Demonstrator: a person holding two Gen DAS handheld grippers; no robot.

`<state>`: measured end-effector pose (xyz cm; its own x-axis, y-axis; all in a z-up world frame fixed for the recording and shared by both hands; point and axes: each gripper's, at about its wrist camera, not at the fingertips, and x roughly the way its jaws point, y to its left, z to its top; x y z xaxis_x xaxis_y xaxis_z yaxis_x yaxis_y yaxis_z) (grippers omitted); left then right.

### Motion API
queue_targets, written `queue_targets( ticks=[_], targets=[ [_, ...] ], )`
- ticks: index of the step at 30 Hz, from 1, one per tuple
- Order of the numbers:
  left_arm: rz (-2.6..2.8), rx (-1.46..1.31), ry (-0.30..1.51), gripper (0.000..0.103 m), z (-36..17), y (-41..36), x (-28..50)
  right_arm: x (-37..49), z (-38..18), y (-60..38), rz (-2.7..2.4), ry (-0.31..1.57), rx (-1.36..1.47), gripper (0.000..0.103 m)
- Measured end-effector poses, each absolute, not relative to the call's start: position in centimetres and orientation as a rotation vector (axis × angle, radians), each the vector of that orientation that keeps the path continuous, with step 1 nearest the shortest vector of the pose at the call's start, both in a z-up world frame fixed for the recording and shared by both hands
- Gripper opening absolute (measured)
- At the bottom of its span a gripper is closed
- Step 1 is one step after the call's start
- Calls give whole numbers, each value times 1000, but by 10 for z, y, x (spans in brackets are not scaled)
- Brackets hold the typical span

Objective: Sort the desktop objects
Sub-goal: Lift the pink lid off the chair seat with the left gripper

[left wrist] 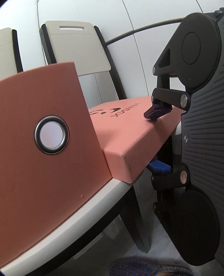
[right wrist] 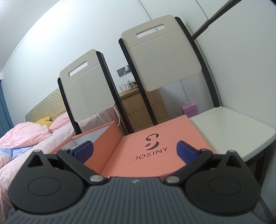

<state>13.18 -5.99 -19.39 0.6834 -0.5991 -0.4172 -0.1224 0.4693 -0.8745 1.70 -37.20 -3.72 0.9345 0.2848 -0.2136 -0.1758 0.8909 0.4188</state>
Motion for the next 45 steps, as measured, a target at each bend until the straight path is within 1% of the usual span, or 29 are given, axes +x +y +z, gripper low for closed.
queue_targets(
  ticks=[5, 6, 7, 8, 14, 15, 17, 18, 19, 20, 23, 28, 29, 31, 32, 34, 35, 40, 45],
  targets=[
    [-350, -1069, 783, 49, -198, -54, 120, 18, -42, -374, 238, 301, 421, 103],
    [-351, -1064, 783, 46, -199, -53, 117, 18, -43, -374, 239, 306, 422, 103],
    [-352, -1059, 783, 38, -199, -51, 113, 17, -44, -375, 235, 312, 421, 103],
    [-354, -1054, 784, 36, -199, -50, 110, 17, -45, -375, 230, 317, 419, 103],
    [-348, -1058, 767, 36, -202, -39, 99, 19, -54, -384, 190, 368, 456, 103],
    [-350, -1058, 758, 37, -202, -38, 98, 19, -55, -386, 185, 372, 468, 103],
    [-356, -1065, 742, 49, -203, -38, 97, 19, -56, -386, 185, 375, 484, 103],
    [-356, -1070, 736, 63, -203, -38, 97, 19, -57, -387, 185, 376, 492, 103],
    [-356, -1074, 729, 74, -204, -38, 98, 20, -57, -386, 185, 376, 494, 103],
    [-353, -1076, 722, 76, -183, -32, 101, 20, -57, -386, 185, 376, 495, 103],
    [-348, -1092, 729, 82, -170, -33, 106, 24, -57, -383, 193, 383, 492, 103],
    [-345, -1144, 762, 82, -178, -34, 117, 30, -58, -378, 222, 394, 505, 103],
    [-356, -1168, 775, 81, -180, -35, 120, 30, -58, -377, 227, 396, 506, 103],
    [-359, -1191, 794, 70, -183, -35, 123, 31, -58, -376, 235, 399, 507, 103],
    [-351, -1201, 803, 67, -184, -35, 124, 31, -59, -376, 238, 400, 506, 103],
    [-337, -1244, 829, 55, -189, -33, 126, 32, -60, -377, 235, 405, 510, 103],
    [-334, -1264, 843, 51, -192, -32, 126, 32, -60, -378, 234, 407, 515, 103],
    [-354, -1333, 856, 46, -197, -24, 121, 32, -63, -384, 219, 413, 536, 103],
    [-365, -1345, 872, 45, -193, -21, 107, 31, -65, -389, 206, 418, 548, 103]
  ],
)
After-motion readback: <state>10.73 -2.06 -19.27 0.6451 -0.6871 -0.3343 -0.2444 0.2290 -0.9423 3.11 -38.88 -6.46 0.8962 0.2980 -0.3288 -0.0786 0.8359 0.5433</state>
